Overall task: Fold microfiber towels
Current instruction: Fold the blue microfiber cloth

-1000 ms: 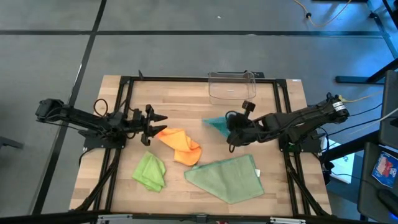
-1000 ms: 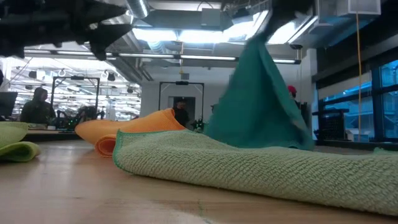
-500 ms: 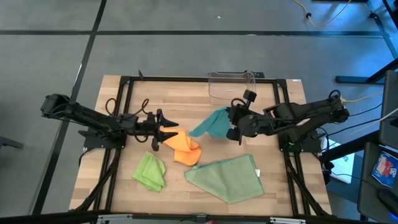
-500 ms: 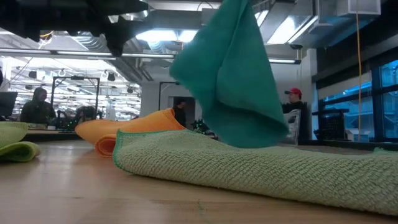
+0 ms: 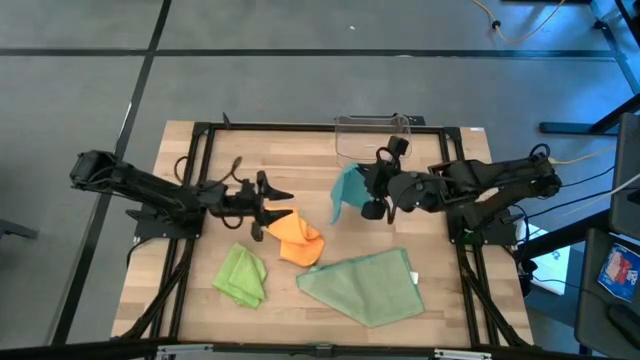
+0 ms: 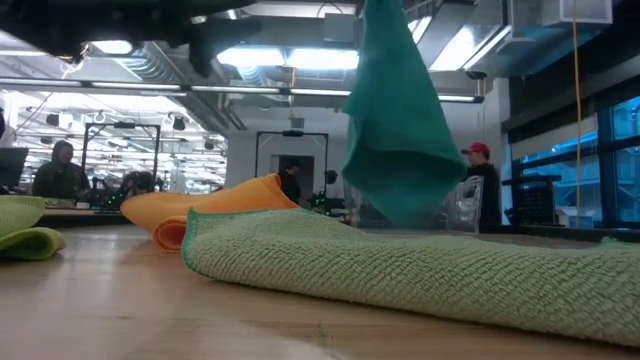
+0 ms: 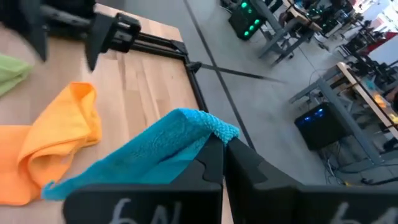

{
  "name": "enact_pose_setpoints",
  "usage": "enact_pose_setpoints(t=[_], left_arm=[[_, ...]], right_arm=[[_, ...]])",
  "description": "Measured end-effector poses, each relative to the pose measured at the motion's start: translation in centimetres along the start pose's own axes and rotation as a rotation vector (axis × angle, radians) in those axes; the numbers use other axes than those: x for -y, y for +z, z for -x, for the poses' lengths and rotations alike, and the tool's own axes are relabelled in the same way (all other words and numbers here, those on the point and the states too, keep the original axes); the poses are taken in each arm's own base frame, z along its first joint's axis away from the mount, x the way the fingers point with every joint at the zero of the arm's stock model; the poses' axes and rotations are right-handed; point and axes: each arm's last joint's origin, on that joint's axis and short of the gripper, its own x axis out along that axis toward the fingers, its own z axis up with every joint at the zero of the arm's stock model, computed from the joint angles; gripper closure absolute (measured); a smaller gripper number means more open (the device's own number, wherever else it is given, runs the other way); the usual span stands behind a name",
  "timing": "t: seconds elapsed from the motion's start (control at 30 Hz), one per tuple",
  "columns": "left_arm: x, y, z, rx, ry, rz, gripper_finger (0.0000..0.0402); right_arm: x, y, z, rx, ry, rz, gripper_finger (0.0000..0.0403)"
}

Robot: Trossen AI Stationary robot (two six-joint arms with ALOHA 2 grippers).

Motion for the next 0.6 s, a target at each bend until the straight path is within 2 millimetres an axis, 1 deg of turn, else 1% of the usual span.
enact_pose_setpoints(t=[0.13, 0.27, 0.4, 0.6], left_arm=[[1.0, 0.3, -3.3, -0.133, -0.002, -0.078, 0.0207], [1.6, -0.3, -5.6, -0.286, 0.011, -0.112, 0.0207], [1.6, -0.7, -6.9, -0.341, 0.08, -0.137, 0.0207], [1.7, -1.7, -8.1, -0.377, 0.096, -0.166, 0.0207]], right_arm=[[0.7, -0.1, -0.6, -0.015, -0.025, -0.011, 0.0401], [1.3, -0.2, -1.2, -0.03, -0.047, -0.01, 0.0401], [1.7, -0.3, -1.5, -0.04, -0.06, -0.004, 0.0401], [1.7, -0.3, -1.5, -0.04, -0.061, 0.003, 0.0401]])
